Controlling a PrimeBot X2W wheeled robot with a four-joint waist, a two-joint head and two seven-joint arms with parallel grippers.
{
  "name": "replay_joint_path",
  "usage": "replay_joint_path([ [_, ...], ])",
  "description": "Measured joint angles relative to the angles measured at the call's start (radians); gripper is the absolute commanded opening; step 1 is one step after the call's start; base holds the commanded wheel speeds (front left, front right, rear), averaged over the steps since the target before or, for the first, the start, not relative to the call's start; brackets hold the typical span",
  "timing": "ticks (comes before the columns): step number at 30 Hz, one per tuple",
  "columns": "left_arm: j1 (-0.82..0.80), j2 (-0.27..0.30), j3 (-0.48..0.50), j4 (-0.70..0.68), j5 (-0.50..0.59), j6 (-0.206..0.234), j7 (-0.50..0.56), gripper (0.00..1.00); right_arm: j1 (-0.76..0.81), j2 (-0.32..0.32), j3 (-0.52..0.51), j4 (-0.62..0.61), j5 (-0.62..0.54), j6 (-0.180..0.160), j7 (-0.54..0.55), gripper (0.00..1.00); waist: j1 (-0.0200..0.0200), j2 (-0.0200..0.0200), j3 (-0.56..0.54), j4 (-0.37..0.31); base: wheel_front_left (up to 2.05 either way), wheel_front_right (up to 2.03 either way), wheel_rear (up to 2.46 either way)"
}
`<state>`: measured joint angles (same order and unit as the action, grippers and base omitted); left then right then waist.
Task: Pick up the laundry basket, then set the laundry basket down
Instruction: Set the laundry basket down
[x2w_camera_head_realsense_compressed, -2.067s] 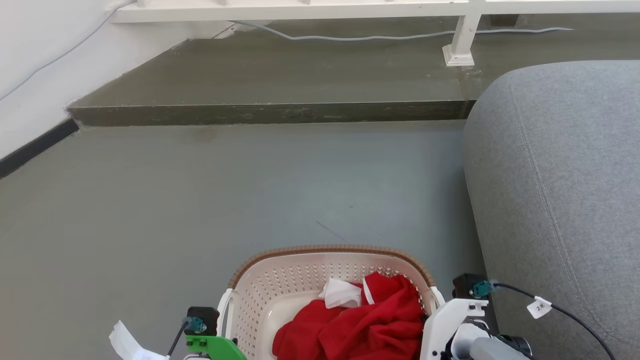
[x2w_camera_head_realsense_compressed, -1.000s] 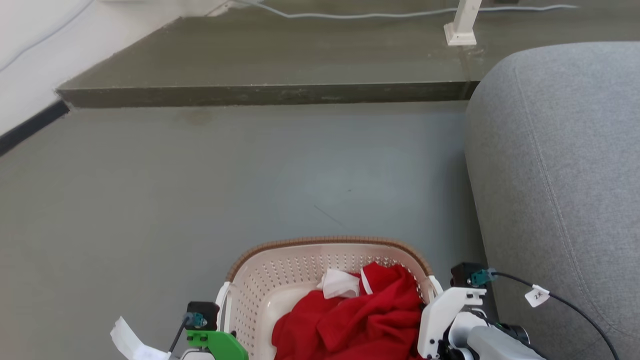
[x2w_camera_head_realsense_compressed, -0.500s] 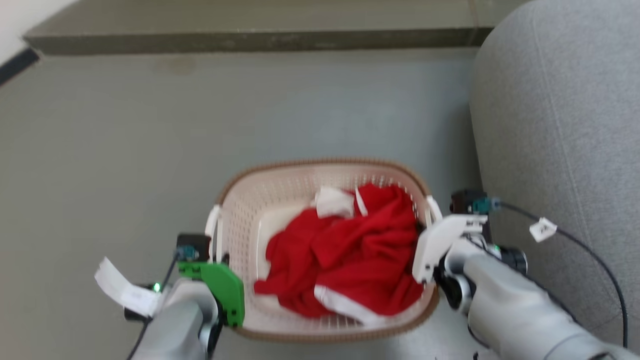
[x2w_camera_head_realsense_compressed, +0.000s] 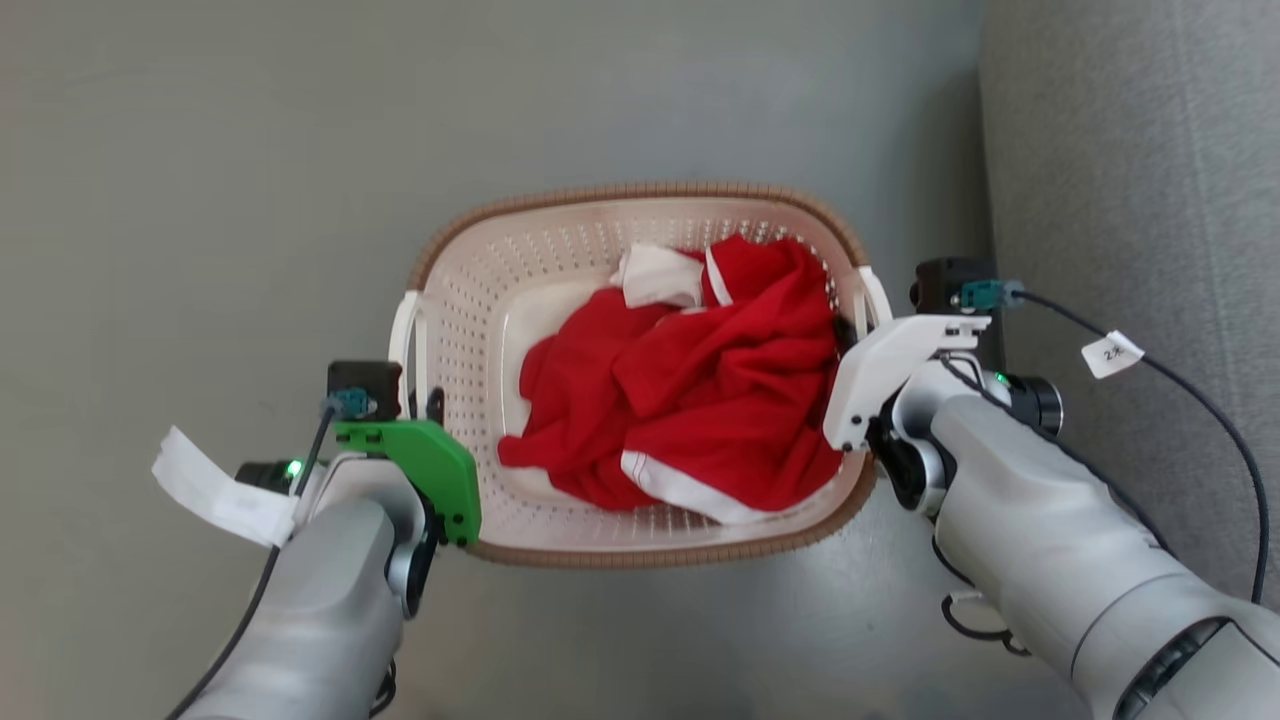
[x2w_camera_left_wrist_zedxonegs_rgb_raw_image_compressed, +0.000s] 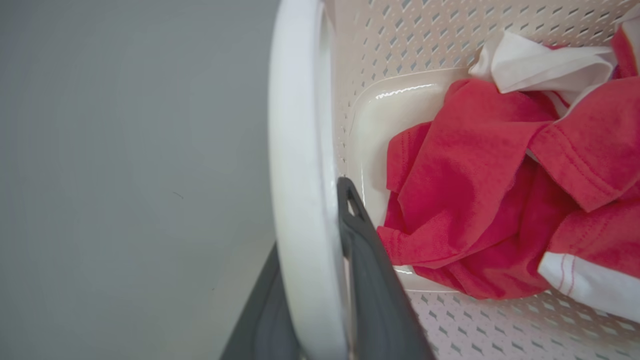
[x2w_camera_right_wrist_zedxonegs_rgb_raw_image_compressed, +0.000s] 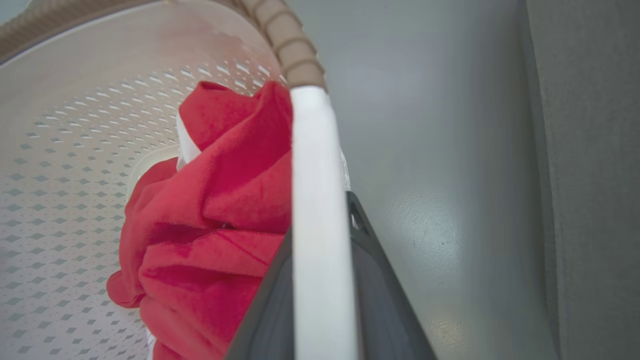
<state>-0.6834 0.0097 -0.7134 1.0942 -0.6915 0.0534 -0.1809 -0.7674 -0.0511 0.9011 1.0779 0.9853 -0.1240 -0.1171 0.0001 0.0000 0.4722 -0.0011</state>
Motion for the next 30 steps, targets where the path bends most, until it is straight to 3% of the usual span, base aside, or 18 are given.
replay_joint_path([
  [30,-0.261,0.004,0.012,-0.009,0.026,0.023,-0.042,0.00,-0.253,-0.012,-0.026,0.040,-0.008,-0.001,-0.081,0.00,0.0001,0.0000,0.418,0.005,0.00,0.00,0.00],
])
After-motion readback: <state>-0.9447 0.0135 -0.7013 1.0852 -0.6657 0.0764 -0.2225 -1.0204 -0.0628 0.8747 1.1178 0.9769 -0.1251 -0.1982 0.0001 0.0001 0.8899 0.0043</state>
